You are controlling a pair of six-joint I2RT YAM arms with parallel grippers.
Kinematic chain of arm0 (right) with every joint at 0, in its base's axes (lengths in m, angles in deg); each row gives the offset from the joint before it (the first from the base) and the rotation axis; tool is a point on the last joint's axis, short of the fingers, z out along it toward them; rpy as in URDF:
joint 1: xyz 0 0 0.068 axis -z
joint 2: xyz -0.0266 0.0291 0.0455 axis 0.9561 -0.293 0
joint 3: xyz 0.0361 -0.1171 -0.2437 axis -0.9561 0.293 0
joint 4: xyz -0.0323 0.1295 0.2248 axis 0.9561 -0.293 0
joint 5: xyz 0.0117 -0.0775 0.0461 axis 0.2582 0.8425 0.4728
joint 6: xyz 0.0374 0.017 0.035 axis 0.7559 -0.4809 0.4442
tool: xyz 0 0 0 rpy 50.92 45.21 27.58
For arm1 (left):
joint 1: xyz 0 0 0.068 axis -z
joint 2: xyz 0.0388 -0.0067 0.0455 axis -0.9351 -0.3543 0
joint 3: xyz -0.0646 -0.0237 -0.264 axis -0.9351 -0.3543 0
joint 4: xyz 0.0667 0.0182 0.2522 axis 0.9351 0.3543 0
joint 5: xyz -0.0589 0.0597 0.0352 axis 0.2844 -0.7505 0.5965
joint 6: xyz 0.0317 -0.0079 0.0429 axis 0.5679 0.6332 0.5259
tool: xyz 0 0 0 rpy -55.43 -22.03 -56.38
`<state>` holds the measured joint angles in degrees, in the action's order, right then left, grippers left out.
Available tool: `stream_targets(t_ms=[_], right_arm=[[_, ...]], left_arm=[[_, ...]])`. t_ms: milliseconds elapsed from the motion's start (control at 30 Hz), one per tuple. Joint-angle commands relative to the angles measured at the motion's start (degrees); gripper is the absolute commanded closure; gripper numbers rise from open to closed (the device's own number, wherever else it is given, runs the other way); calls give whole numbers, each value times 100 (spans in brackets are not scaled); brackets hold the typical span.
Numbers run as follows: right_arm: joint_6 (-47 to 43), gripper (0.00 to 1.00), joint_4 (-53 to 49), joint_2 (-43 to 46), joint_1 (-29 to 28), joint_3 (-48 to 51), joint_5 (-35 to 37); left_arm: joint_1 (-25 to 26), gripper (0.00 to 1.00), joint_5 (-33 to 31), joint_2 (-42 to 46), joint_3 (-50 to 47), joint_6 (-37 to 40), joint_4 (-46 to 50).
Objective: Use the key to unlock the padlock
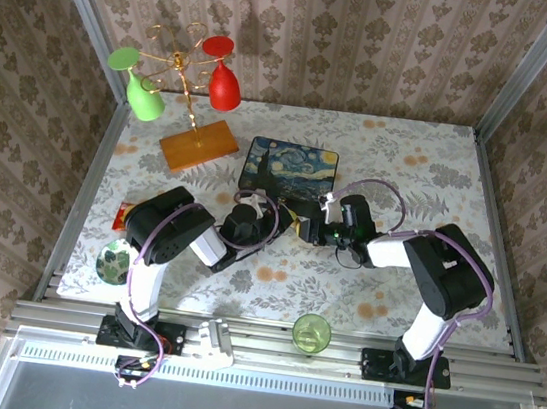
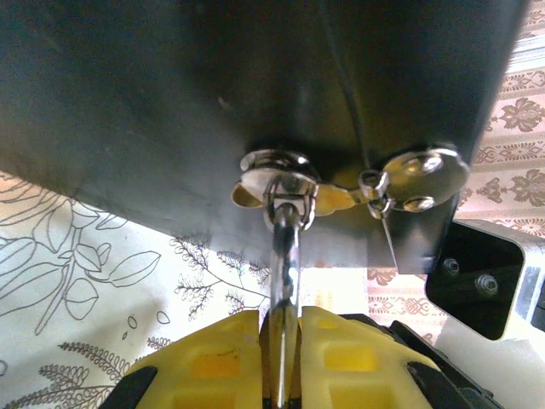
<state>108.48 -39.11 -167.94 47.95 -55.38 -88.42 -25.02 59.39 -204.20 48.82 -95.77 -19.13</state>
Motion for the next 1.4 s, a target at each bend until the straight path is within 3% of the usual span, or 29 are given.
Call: stream_targets(t_ms=[0, 200, 467, 700, 867, 967, 1067, 1133, 1300, 1367], right_arm=[[-429, 70, -93, -35, -73, -122, -81], [-591, 75, -70, 90, -184, -78, 156], [-1208, 82, -608, 446, -631, -100, 1763], [-1607, 83, -961, 494, -819, -233, 2419], [-1599, 78, -966, 434, -838, -232, 2430], [-1711, 71, -1117, 531, -846, -194, 2546], [-2125, 64, -1521, 663, -1072, -267, 3340], [-2311, 61, -1598, 634, -1221, -339, 3483], [-2620, 62, -1988, 361, -1673, -791, 4957], [-2655, 63, -1881, 374, -1704, -795, 5053]], left_arm=[[104, 100, 275, 158, -25, -40, -255], [99, 100, 310, 187, -7, -56, -247], [88, 100, 311, 222, -36, -87, -254], [112, 100, 312, 266, -33, -113, -247], [112, 100, 287, 301, -51, -106, -241], [103, 100, 268, 318, -67, -91, -221], [90, 100, 261, 327, -87, -81, -191], [94, 100, 274, 312, -77, -77, -197], [95, 100, 277, 335, -77, -74, -187], [90, 100, 297, 336, -80, -73, -149]])
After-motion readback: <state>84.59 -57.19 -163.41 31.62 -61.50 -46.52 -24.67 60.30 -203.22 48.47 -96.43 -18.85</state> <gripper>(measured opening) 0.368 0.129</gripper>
